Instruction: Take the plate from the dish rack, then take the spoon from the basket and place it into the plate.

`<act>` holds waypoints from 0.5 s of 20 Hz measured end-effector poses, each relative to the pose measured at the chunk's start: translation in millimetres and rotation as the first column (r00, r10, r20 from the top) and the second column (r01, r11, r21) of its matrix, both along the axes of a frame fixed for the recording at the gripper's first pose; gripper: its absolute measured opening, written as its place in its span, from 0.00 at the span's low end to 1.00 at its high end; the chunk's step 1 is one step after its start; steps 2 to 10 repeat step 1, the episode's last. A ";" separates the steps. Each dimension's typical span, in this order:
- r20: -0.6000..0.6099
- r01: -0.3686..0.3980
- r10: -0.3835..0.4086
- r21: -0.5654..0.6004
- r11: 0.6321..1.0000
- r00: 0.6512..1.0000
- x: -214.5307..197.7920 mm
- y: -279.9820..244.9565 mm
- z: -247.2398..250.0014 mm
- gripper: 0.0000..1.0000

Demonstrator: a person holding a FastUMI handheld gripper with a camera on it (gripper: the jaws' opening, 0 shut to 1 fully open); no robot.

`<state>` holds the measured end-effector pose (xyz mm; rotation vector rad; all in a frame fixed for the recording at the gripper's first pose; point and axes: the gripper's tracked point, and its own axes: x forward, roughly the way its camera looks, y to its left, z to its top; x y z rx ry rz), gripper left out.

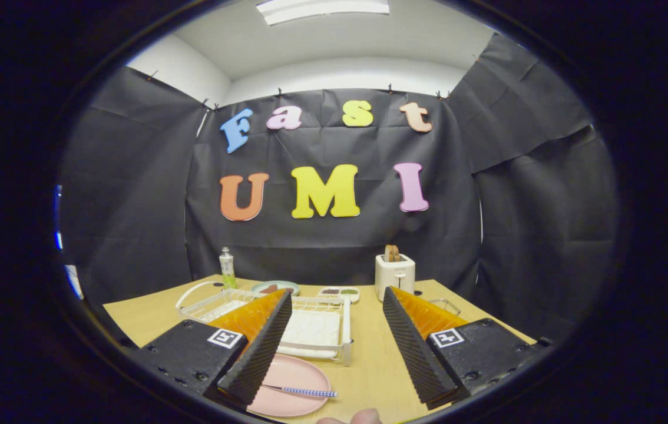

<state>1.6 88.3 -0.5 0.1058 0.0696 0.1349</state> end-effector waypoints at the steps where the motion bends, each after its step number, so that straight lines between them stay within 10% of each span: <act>1: 0.002 0.004 -0.004 0.006 1.000 1.000 -0.9 1.6 0.9 1.00; 10: 0.002 0.004 -0.004 0.006 1.000 1.000 -0.9 1.6 0.9 1.00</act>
